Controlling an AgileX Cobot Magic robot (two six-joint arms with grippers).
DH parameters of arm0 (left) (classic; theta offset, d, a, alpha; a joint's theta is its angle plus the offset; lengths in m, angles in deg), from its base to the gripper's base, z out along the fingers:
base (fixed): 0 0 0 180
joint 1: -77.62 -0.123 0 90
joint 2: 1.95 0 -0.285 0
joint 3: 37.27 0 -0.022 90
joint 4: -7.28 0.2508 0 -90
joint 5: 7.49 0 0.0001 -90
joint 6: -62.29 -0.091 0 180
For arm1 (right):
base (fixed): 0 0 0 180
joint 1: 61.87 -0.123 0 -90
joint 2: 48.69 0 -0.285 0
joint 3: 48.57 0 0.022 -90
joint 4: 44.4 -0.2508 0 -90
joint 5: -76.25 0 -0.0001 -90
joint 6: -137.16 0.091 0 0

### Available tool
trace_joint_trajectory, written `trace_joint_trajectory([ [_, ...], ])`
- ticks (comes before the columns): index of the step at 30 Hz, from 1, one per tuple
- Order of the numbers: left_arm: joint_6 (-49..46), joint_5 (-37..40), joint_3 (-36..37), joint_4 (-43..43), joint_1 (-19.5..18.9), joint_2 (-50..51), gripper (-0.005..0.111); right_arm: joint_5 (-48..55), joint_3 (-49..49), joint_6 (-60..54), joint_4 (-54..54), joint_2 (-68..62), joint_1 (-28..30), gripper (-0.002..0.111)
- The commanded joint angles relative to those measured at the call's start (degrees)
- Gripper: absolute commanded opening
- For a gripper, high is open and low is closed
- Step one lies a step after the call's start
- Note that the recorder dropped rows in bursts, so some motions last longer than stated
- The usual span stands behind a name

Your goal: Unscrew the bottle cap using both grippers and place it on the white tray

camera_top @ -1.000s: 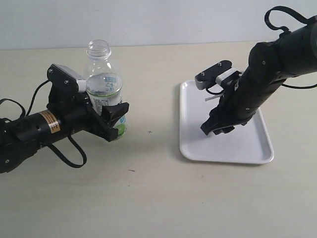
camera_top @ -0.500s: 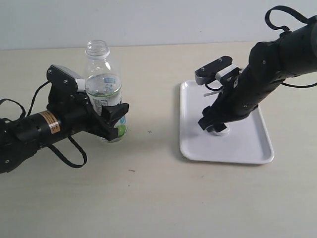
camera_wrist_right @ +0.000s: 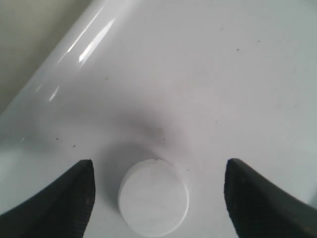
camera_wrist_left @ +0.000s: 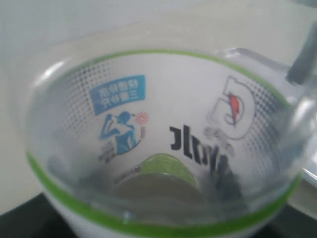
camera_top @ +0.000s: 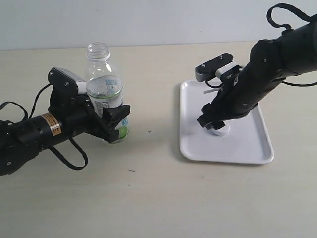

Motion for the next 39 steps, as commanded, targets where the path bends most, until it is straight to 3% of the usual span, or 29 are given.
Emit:
trace_joint_trajectory([
  [1, 0.19, -2.77, -0.17, 0.28, 0.19, 0.00, 0.051, -0.24, -0.25, 0.03, 0.41, 1.62, 0.16, 0.070],
  [6, 0.19, -3.12, -0.17, 0.83, 0.19, -0.62, 0.057, 0.84, -0.25, -0.24, 0.69, 2.24, 0.16, 0.070],
  [13, 0.19, -2.40, -0.05, 3.12, 0.19, -1.02, 0.081, 0.96, -0.14, -0.23, 0.88, 4.95, 0.16, 0.070],
  [22, 0.19, -2.27, 2.75, 4.60, -0.27, -4.19, 0.081, 3.62, -0.14, -0.23, 0.66, 9.00, 0.16, 0.070],
  [31, 0.55, -1.90, 9.92, 3.60, -2.09, -10.40, 0.080, 3.12, -0.14, -0.41, -1.91, 11.69, 0.16, 0.070],
  [34, 0.55, -2.02, 12.14, 2.50, -2.09, -12.02, 0.071, 3.47, -0.14, -0.40, -2.55, 12.42, 0.16, 0.068],
  [37, -0.13, -2.02, 14.86, 1.51, -2.09, -14.47, 0.040, 3.95, -0.14, -0.40, -2.86, 13.35, 0.16, 0.056],
  [38, -1.11, -2.02, 16.26, 1.51, -2.09, -15.85, 0.024, 4.08, -0.14, -0.91, -3.66, 13.74, 0.16, 0.049],
  [39, -1.11, -2.02, 16.82, 1.25, -2.09, -16.40, 0.017, 4.07, -0.14, -1.36, -4.15, 13.89, 0.16, 0.045],
])
